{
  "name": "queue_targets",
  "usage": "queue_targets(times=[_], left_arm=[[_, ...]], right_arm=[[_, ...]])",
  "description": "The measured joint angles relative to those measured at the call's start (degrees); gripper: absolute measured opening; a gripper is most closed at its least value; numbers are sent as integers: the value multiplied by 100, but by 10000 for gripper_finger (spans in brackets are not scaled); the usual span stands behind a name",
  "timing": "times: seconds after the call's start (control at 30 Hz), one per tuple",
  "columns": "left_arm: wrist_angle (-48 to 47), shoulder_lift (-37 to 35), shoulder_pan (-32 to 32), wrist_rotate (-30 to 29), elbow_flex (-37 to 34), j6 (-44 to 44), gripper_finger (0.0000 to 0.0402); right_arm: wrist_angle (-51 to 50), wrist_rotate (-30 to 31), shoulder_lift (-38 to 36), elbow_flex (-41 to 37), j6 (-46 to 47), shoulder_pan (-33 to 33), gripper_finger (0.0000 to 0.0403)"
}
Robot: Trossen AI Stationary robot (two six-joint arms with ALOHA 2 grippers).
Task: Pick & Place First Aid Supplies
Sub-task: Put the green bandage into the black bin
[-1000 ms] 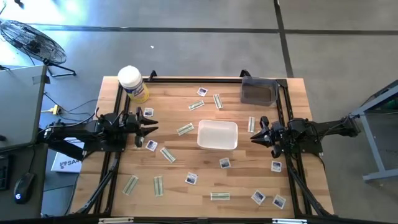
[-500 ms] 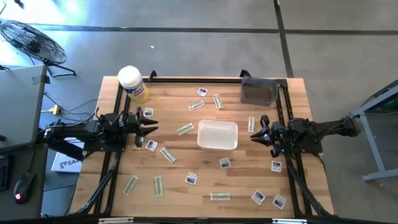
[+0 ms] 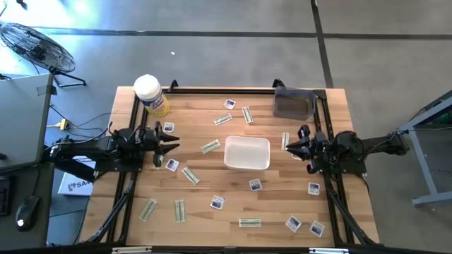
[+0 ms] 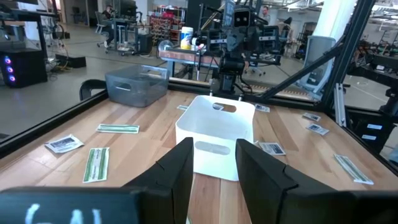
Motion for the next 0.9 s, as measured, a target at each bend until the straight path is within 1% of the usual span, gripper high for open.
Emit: queue_targets(times=[0.07, 0.13, 0.27, 0.37, 0.43, 0.47, 0.53, 0.63, 0.73, 0.9], left_arm=[[0, 0, 1, 0, 0, 1, 119], [0, 0, 0, 0, 0, 0, 119], [0, 0, 1, 0, 0, 0, 119], [0, 0, 1, 0, 0, 2, 119], [0, 0, 0, -2, 0, 0, 119], [0, 0, 1, -1, 0, 0, 119], [1, 0, 1, -1, 0, 2, 119], [0, 0, 1, -2, 0, 2, 119], [1, 0, 1, -1, 0, 1, 119], [2, 0, 0, -2, 0, 2, 119]], right_arm=[[-4, 202, 0, 0, 59, 2, 52], [65, 565, 4, 0, 35, 1, 52], [290, 1245, 2, 75, -554, 0, 52], [-194, 1987, 7, 399, -860, 2, 52], [-751, 2515, 83, 708, -872, 0, 52], [-1070, 2679, 148, 879, -858, 0, 52], [-1691, 2775, 334, 1199, -809, 0, 52], [-2664, 2758, 730, 1700, -354, 2, 52], [-3800, 2706, 1278, 2230, 285, 0, 52], [-5309, 2324, 2273, 2983, 1559, 1, 52]])
